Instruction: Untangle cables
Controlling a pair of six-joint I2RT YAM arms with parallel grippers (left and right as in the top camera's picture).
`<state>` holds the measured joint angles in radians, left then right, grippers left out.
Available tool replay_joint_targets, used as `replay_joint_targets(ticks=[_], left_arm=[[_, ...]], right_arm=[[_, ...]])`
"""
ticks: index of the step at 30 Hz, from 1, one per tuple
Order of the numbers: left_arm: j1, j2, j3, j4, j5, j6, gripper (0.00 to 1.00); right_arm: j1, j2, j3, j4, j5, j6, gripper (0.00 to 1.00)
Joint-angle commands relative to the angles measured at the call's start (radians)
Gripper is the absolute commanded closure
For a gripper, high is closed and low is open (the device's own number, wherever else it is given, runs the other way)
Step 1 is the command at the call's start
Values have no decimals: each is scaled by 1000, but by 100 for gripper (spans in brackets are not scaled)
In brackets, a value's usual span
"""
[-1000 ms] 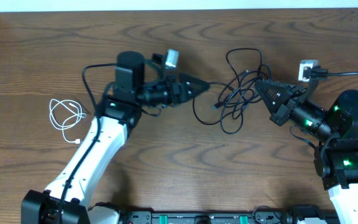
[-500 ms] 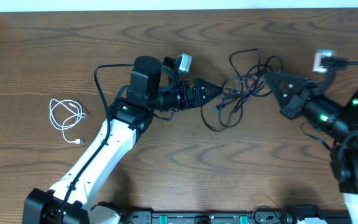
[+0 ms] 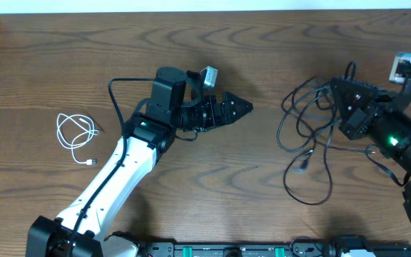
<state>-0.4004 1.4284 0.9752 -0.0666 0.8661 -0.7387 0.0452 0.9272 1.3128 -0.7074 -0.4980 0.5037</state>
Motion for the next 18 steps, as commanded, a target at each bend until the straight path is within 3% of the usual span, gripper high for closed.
replay_joint_targets(ticks=[1,6,9,18], left_arm=[[0,-10,8,9,39,74,7],[0,-10,8,109,238,270,7],[-3,-11,8,198,319,301,7],[-113,-10,8,255,179,361,7]], right_arm=[[7,26,15,-21,14,-23,99],[9,55,15,-55,13,-21,99],[9,68,15,-70,14,2,99],[9,77,15,-70,14,42,99]])
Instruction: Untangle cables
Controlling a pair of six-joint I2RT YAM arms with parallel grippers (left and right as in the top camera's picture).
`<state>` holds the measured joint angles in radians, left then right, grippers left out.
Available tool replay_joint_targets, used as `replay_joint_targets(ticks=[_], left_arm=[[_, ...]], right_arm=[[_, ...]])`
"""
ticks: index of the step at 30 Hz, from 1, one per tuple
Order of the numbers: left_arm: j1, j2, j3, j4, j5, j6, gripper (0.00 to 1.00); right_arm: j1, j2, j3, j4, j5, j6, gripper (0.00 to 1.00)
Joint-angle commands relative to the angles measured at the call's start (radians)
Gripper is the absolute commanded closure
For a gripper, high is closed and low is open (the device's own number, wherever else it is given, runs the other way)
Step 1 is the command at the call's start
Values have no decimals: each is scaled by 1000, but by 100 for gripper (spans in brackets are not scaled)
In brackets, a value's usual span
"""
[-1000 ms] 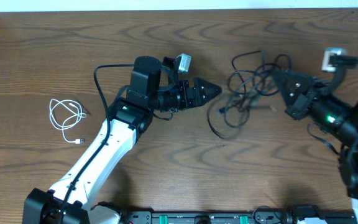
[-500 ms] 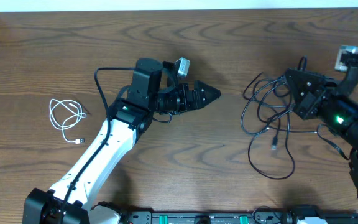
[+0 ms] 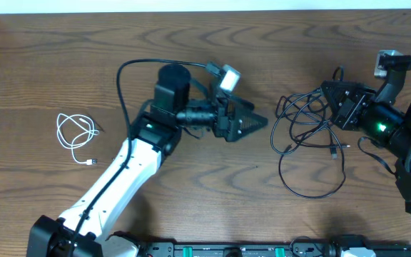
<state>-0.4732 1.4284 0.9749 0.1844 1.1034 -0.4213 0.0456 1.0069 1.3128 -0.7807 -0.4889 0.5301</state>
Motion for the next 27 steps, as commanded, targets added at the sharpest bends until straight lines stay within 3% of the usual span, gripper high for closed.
replay_joint_targets(ticks=[1,5,10,13,22,27], left_arm=[[-61,-10,8,3,-100,44,7],[-154,-10,8,2,-311,43,8],[-246,-10,8,13,-438,43,28],[-279,-10,8,11,-504,43,52],[-278,-10,8,8,-533,43,92],[-253,-14,8,-11,-577,43,92]], right_arm=[[8,-3,15,2,4,16,99],[8,-3,15,0,4,32,99],[8,-3,15,-15,4,31,99],[8,-3,15,-37,5,31,99],[8,-2,15,-116,5,30,99],[8,-2,15,-180,40,-3,99]])
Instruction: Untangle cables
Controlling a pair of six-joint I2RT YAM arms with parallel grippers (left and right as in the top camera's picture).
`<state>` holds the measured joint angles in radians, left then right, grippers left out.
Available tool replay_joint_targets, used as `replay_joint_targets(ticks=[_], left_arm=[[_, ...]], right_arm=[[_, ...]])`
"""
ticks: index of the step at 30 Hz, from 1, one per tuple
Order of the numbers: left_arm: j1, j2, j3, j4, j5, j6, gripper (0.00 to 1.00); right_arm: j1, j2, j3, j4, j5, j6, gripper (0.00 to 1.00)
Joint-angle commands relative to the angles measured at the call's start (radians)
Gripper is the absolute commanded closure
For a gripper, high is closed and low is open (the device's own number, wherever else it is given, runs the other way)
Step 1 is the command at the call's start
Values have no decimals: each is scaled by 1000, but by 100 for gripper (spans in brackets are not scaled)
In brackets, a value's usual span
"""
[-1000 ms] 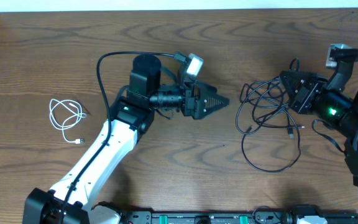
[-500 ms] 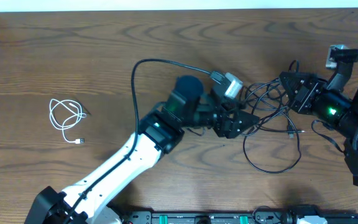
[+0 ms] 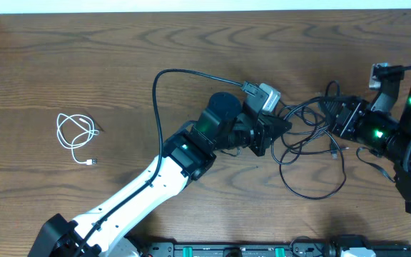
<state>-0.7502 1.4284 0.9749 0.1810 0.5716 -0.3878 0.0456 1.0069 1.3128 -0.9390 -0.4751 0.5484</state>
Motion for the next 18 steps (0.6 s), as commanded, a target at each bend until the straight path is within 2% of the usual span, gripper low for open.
replay_joint_targets(ticks=[1,6,10,12,15,18], left_arm=[[46,-20,8,-20,-62,7,93],[192,-62,8,-91,-135,-154,92],[299,-97,8,-130,-81,-213,92],[324,-103,8,-146,-58,-213,92],[334,-102,8,-193,-60,-213,92],[322,-97,8,-227,-37,-213,92]], right_arm=[[8,-2,15,-40,37,-34,99],[8,-3,15,-145,140,-161,99],[8,-2,15,-255,400,-73,99],[8,-2,15,-281,451,-31,99],[8,-6,15,-245,369,-80,99],[8,-8,15,-125,76,-257,99]])
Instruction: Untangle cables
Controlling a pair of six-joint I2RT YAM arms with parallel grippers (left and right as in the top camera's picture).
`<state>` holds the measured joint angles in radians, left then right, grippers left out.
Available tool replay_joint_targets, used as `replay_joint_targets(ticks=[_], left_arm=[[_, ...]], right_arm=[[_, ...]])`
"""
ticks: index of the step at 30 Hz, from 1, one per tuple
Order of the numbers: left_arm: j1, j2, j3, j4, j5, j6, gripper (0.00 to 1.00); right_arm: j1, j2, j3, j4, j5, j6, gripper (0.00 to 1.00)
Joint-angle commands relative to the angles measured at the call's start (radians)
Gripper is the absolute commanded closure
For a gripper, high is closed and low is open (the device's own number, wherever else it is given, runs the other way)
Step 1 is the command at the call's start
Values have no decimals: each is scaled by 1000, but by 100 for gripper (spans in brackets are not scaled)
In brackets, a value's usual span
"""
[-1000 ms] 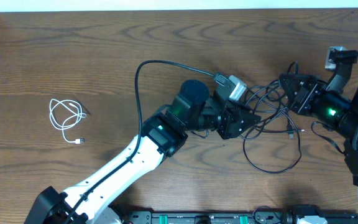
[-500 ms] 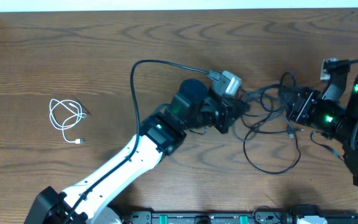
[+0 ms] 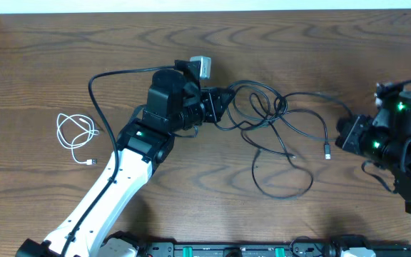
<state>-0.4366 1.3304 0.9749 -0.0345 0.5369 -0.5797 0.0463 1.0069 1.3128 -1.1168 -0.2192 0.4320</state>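
Note:
A tangle of black cables (image 3: 277, 125) lies loosely spread over the middle of the table, with one plug end (image 3: 327, 151) lying free at the right. My left gripper (image 3: 223, 106) points right at the tangle's left edge and is shut on a black cable strand. My right gripper (image 3: 342, 135) sits at the right, just apart from the plug end and touching no cable. Its fingers are too dark to tell whether they are open or shut.
A coiled white cable (image 3: 73, 134) lies alone at the left of the wooden table (image 3: 34, 57). The left arm's own black lead (image 3: 102, 71) arcs over the table behind its wrist. A rail (image 3: 227, 250) runs along the front edge.
My left gripper has moved back to the left, and the black tangle has come with it and spread out wider. The right gripper has drawn back right and no longer touches the cables.
The black tangle first lay bunched at the right by my right gripper, with the left gripper at mid-table. The left gripper was then nearer, then at the tangle. Now it is back at mid-table with the cables stretched out, free of the right gripper.

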Motion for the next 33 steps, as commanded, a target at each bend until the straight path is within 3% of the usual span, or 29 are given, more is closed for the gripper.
replay_joint_targets(ticks=[1,6,9,16,21,26,29,33], left_arm=[[0,3,8,-13,17,-21,92],[-73,7,8,-2,84,-4,92],[-135,7,8,28,125,55,92],[-201,6,8,178,163,108,93],[-146,1,8,194,163,108,92],[-82,-21,8,255,163,44,92],[-60,-38,8,393,200,-27,92],[-57,-45,8,676,353,-102,92]], right_arm=[[8,-8,15,102,-301,-190,99],[8,17,15,341,-775,-316,99],[8,39,15,389,-860,-334,99],[8,101,14,246,-560,-336,99],[8,112,14,105,-298,-320,99],[8,117,14,-16,-38,-200,99],[8,136,12,-63,21,-163,99],[8,175,7,-70,29,-154,99]])
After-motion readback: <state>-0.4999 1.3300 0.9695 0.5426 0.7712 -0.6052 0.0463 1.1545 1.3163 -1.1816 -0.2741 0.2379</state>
